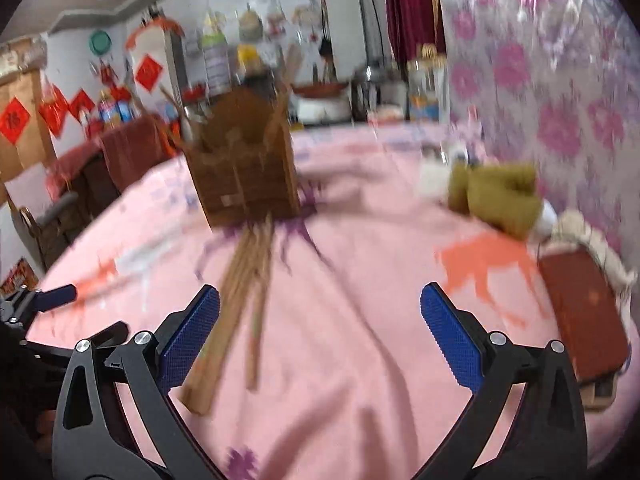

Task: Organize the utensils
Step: 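Open both grippers and move them back to the chopsticks on the sheet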

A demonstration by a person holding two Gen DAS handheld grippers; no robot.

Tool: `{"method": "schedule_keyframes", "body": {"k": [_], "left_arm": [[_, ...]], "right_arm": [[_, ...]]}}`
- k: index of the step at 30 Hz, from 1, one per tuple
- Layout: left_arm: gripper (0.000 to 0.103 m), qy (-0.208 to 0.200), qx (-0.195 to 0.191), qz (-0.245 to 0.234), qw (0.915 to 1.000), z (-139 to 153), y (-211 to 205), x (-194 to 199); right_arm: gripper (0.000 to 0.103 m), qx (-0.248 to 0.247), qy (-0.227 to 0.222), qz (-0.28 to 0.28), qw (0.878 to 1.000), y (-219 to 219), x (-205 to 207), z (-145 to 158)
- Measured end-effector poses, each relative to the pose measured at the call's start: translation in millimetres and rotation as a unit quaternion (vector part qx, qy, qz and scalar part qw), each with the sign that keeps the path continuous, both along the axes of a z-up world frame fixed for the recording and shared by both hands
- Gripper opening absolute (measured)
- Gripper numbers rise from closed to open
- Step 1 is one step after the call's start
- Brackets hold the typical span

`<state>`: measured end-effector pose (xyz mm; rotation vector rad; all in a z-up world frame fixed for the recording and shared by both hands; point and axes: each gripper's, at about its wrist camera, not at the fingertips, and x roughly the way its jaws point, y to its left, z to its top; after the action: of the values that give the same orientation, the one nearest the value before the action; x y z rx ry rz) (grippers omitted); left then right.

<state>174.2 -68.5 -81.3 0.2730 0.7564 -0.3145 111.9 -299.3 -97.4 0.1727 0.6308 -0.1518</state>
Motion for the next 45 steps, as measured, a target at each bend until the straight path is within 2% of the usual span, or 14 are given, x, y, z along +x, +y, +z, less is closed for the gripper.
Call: {"method": "schedule_keyframes", "body": {"k": [10, 13, 18, 21, 23, 24, 27, 29, 32, 34, 38, 40, 42, 45], "left_arm": [[0.098, 0.057, 0.005, -0.064, 0.9963, -30, -13, -7], [0.098, 0.071, 0.014, -0.071, 0.9948, -40, -20, -5], [0.098, 0.089, 0.006, -0.073, 0.9934, -46, -25, 3], [0.099, 0.079, 0.029, -0.041, 0.9956, -43, -23, 20], [0.099, 0.053, 0.057, 0.034, 0.9964, -38, -3, 41], [0.098, 0.056, 0.053, 0.060, 0.9952, -36, 9, 49], [0.098, 0.077, -0.014, 0.100, 0.9919, -31, 50, 62], [0.098, 0.069, -0.037, 0.099, 0.9920, -31, 60, 56], [0.098, 0.080, -0.030, 0.091, 0.9922, -40, 54, 50], [0.098, 0.071, -0.023, 0.092, 0.9929, -39, 53, 48], [0.098, 0.093, -0.044, 0.097, 0.9900, -41, 60, 51], [0.098, 0.100, -0.058, 0.101, 0.9881, -42, 64, 53], [0.098, 0.099, -0.053, 0.101, 0.9886, -42, 62, 54], [0.098, 0.099, -0.051, 0.100, 0.9888, -43, 61, 54]], "right_arm": [[0.097, 0.009, 0.025, 0.007, 1.000, 1, 8, -17], [0.097, 0.012, 0.030, 0.007, 0.999, 1, 9, -18], [0.097, 0.020, 0.035, 0.008, 0.999, 0, 11, -21], [0.097, 0.024, 0.037, 0.006, 0.999, -1, 12, -21], [0.097, 0.024, 0.037, 0.006, 0.999, -1, 11, -21], [0.097, 0.024, 0.037, 0.008, 0.999, -1, 12, -21], [0.097, 0.012, 0.034, 0.021, 0.999, 6, 9, -20], [0.096, 0.001, 0.033, 0.040, 0.999, 15, 6, -20], [0.096, -0.020, 0.039, 0.062, 0.997, 30, 2, -24], [0.096, -0.033, 0.045, 0.075, 0.996, 38, 0, -28], [0.092, -0.060, 0.066, 0.081, 0.993, 48, 0, -39], [0.091, -0.058, 0.077, 0.071, 0.993, 44, 3, -42], [0.090, -0.048, 0.093, 0.069, 0.992, 40, 7, -45], [0.080, -0.049, 0.105, 0.080, 0.990, 43, 12, -48]]}}
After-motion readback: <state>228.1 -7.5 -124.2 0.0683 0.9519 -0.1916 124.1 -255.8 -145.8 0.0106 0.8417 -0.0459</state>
